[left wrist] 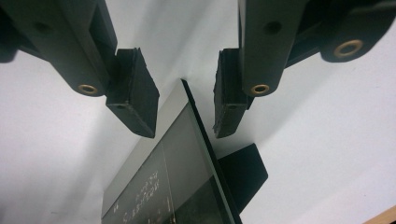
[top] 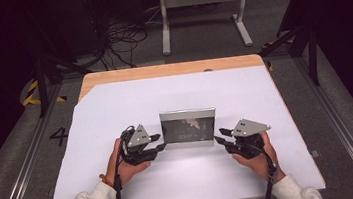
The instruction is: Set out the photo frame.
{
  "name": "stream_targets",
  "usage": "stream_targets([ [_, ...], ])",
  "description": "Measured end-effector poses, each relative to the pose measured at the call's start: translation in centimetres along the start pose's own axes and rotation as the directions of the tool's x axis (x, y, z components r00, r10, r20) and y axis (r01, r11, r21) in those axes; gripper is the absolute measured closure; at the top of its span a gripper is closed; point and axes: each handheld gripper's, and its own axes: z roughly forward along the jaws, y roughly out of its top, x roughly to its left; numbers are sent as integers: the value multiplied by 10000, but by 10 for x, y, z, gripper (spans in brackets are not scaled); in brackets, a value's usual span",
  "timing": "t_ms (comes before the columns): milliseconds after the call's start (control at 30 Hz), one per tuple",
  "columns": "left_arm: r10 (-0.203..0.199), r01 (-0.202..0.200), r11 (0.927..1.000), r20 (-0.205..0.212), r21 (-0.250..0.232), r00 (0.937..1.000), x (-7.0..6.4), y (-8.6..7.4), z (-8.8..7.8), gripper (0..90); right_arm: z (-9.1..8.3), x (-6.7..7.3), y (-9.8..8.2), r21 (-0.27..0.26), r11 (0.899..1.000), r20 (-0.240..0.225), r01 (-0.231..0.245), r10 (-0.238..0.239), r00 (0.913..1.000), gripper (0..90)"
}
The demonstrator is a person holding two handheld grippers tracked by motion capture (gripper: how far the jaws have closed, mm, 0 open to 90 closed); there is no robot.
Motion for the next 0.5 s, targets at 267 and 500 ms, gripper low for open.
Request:
stream_targets([
  [267, 184, -184, 9998, 98, 51, 9998, -6, -4, -4, 579, -1, 2, 0, 71, 10000, -82, 65, -64, 9999, 608],
  [500, 200, -200, 9998, 167, 2, 9997, -9, -7, -9, 532, -1, 6, -3, 224, 9996, -293, 178, -171, 9994, 558],
])
